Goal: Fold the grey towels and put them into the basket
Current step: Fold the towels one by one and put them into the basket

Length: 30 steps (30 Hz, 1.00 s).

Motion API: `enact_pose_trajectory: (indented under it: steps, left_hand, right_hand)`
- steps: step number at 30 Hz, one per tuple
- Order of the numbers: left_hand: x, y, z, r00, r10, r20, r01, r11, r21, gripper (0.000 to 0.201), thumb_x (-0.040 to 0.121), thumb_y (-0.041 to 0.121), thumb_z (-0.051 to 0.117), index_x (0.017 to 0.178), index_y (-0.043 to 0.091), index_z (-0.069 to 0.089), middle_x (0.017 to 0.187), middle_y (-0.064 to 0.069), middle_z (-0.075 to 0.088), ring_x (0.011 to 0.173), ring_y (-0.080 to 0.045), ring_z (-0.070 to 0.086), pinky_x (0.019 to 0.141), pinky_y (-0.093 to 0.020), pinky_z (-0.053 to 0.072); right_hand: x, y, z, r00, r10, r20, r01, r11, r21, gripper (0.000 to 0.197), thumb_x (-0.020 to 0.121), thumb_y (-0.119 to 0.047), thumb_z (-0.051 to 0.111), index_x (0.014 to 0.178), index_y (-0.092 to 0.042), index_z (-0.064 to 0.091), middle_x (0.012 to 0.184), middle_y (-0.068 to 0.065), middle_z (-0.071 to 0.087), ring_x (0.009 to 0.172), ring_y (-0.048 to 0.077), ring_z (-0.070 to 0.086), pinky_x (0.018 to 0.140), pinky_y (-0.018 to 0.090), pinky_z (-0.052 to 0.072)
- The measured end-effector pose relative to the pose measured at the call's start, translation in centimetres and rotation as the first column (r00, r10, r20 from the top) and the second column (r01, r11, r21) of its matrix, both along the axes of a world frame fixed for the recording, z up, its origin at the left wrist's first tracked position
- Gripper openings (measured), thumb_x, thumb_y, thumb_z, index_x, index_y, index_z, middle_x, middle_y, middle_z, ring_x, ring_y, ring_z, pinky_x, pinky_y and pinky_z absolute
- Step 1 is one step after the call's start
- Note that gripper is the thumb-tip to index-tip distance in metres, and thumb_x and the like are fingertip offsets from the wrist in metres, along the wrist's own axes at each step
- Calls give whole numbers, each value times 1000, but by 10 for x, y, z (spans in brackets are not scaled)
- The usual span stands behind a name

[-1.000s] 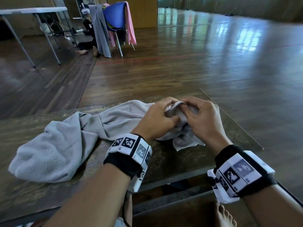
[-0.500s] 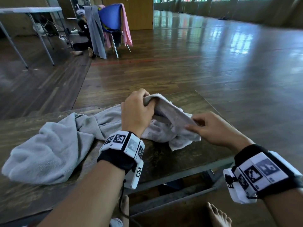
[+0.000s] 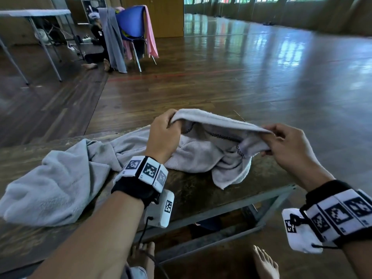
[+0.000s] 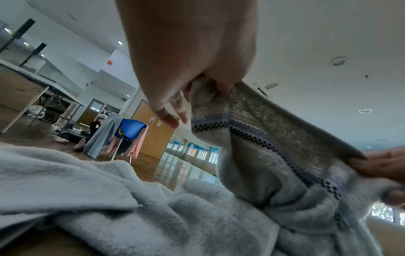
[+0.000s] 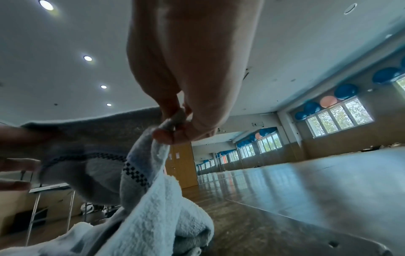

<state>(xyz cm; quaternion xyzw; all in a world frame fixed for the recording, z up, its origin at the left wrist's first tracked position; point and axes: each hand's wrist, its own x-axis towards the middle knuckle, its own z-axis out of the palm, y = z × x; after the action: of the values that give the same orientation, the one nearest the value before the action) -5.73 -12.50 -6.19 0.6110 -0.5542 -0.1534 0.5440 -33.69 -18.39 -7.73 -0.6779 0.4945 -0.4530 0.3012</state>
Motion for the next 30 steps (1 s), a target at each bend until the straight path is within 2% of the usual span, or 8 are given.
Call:
enact_pose_trajectory:
  steps: [5, 8, 12, 15, 18, 21, 24, 30]
  left_hand:
    - [-13, -8, 7, 979, -76, -191, 107, 981, 160, 48, 100, 36, 50, 63, 6, 51, 51, -1, 50, 47, -13, 49, 45, -21, 40]
    - [-20, -10, 3, 959, -259, -115, 283, 842, 459, 54, 100, 45, 49, 63, 6, 57, 43, -7, 55, 36, -21, 55, 32, -23, 35]
    - [-30, -10, -15, 905, -362, 226, 166, 786, 595, 50, 96, 37, 57, 53, 18, 42, 43, 10, 47, 43, -8, 44, 50, -25, 35]
    - [-38, -8, -25, 857, -476, 197, 240, 707, 665, 46, 95, 35, 58, 56, 17, 44, 65, -5, 52, 62, -16, 48, 63, -31, 40]
    - [-42, -6, -31, 806, -565, 174, 283, 628, 725, 45, 96, 36, 57, 60, 8, 54, 69, -16, 56, 66, -18, 48, 66, -37, 44]
    - [-44, -4, -27, 836, -529, 144, 326, 691, 646, 46, 96, 41, 59, 64, 8, 59, 67, -8, 57, 62, -17, 50, 62, -33, 41]
    - [-44, -5, -17, 902, -422, 93, 368, 862, 349, 29, 97, 31, 61, 86, 9, 76, 108, -7, 67, 90, -12, 63, 82, -29, 51]
    - [-32, -5, -8, 946, -284, 157, 285, 958, 21, 17, 93, 20, 64, 92, 14, 79, 127, 2, 48, 106, 3, 56, 93, -19, 48]
  right_hand:
    - [-7, -7, -4, 988, 12, -155, -18, 999, -36, 23, 98, -37, 59, 80, -27, 67, 64, -7, 67, 59, 18, 66, 61, 36, 57]
    - [-5, -8, -11, 909, 121, -398, -89, 991, 98, 34, 98, -31, 59, 68, -17, 61, 55, -5, 54, 57, 16, 51, 56, 31, 41]
    - [6, 2, -23, 710, 414, -570, -179, 889, 422, 34, 98, -42, 59, 68, -27, 64, 71, -5, 63, 69, 17, 59, 66, 33, 48]
    - [20, 9, -27, 728, 425, -539, -184, 878, 442, 26, 96, -45, 61, 71, -39, 66, 84, -8, 65, 87, 17, 63, 80, 33, 51]
    - [33, 9, -30, 718, 400, -569, -165, 893, 419, 30, 95, -39, 65, 69, -23, 69, 69, -2, 59, 73, 19, 58, 67, 31, 46]
    - [41, 6, -20, 780, 186, -598, -45, 969, 243, 30, 93, -30, 65, 73, -7, 68, 63, 2, 55, 68, 26, 58, 56, 33, 39]
    - [47, 5, 3, 906, -134, -402, 35, 969, -245, 19, 93, -19, 61, 78, -13, 72, 88, 0, 64, 86, 24, 62, 68, 26, 35]
    - [72, 19, 14, 959, -23, -281, -161, 773, -614, 22, 94, -7, 58, 107, -2, 76, 136, 9, 64, 130, 27, 55, 107, 35, 46]
